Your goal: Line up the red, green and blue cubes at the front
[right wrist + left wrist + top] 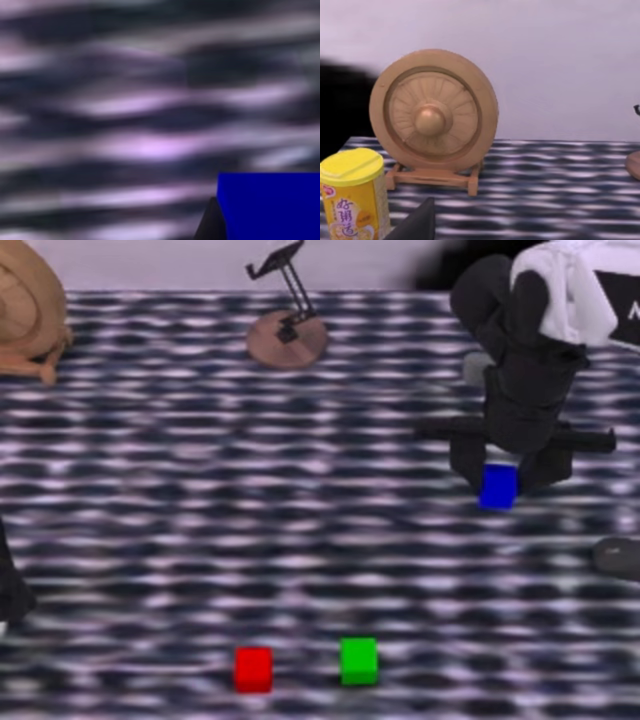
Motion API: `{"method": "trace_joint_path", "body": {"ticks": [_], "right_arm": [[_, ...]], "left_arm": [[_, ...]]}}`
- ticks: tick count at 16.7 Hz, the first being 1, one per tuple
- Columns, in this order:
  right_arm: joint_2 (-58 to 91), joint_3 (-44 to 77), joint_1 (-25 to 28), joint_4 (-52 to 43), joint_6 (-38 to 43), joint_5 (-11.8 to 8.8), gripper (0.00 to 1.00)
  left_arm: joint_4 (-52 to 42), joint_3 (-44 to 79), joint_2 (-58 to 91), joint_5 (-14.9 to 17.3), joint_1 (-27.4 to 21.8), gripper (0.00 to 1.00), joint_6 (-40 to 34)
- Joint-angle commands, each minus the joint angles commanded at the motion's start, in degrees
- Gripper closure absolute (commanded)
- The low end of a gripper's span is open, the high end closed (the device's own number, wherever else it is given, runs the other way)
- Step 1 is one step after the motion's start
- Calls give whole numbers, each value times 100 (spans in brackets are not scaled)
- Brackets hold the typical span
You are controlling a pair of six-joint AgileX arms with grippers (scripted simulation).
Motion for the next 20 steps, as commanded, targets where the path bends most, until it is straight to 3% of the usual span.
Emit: {"method": "trace_joint_path", "body": {"ticks": [5,15,20], "right_arm": [[-194,-239,165,49,138,-4,100],[-2192,-2555,2014,317,1401,-9,100],[-2201,-2595,2032,334,1430,-15,100]], "left_arm": [[0,0,0,0,0,0,0],[0,0,0,0,0,0,0],[0,0,0,0,0,0,0]]}}
